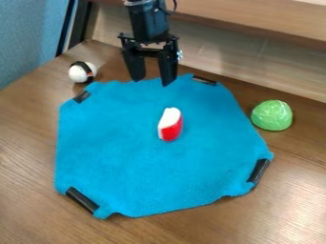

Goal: Fold the cloth from left to right

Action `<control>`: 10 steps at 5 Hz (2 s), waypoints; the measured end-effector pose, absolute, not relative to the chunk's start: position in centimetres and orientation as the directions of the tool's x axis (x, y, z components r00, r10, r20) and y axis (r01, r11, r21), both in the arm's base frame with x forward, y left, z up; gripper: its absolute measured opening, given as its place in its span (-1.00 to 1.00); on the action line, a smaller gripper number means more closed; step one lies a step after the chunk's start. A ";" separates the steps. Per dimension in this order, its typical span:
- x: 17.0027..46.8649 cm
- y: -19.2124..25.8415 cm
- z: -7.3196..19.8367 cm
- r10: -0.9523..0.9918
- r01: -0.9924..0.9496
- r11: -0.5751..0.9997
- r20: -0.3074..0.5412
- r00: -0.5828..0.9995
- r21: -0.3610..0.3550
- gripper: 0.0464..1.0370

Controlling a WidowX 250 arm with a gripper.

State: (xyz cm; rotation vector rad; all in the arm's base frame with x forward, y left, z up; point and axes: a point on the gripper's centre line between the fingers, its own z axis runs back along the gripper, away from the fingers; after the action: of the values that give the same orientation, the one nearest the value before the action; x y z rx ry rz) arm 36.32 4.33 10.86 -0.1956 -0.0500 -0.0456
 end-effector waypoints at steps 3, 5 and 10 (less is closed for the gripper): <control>38.8 -3.9 10.1 -0.205 0.211 0.961 0.051 0.977 -0.179 0.92; 39.5 -9.8 9.6 -0.303 0.307 0.940 0.051 0.952 -0.148 0.92; 35.9 -16.5 5.5 -0.298 0.298 0.943 0.024 0.954 -0.150 0.92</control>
State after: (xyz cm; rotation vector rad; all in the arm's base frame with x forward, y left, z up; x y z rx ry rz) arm 35.92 -16.51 5.48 -0.1534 -0.0009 -0.3039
